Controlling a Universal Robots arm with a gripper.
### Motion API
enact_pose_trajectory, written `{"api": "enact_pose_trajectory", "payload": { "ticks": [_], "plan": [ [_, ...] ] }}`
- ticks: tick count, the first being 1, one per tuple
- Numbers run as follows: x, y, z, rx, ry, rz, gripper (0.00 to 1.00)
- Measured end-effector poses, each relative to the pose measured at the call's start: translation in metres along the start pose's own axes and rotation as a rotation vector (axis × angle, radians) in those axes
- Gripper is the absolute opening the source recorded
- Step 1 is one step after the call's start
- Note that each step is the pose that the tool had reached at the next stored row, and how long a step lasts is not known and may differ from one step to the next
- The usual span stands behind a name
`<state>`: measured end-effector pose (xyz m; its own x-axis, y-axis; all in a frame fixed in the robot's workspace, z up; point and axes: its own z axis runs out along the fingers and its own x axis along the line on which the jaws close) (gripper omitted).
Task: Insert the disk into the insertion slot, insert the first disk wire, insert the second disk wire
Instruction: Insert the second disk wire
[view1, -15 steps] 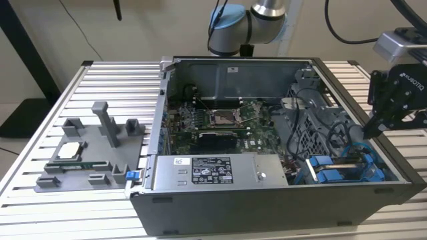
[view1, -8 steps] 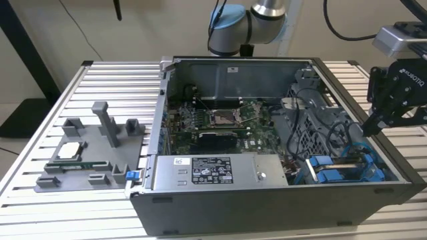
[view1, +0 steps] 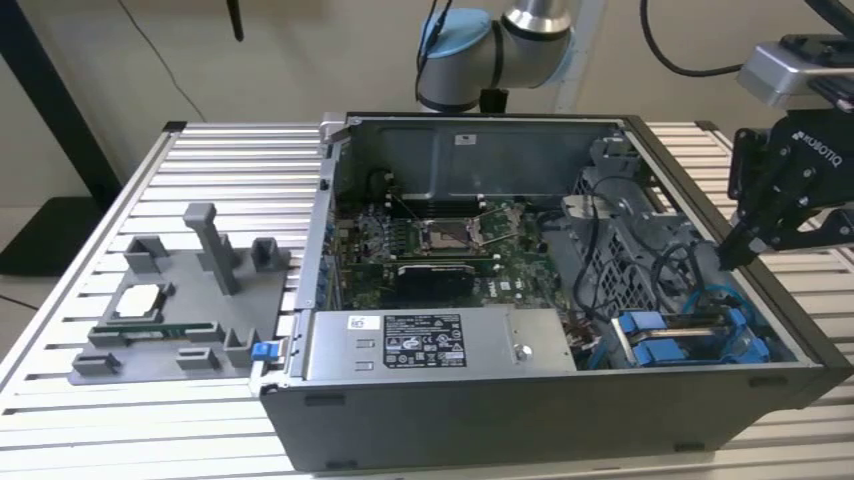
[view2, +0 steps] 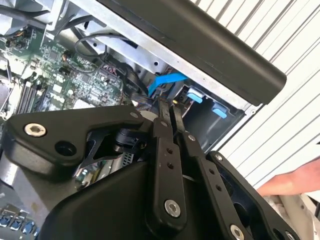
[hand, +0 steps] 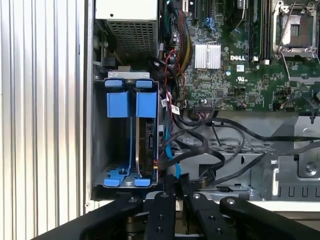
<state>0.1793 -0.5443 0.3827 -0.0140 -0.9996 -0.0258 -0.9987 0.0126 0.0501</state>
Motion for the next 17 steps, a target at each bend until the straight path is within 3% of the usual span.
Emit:
{"api": "enact_pose_trajectory", "payload": {
  "ticks": [17],
  "plan": [
    [0.0001,0.0216,-0.0049,0.0008,-0.0003,0.000,0.00]
  ]
}}
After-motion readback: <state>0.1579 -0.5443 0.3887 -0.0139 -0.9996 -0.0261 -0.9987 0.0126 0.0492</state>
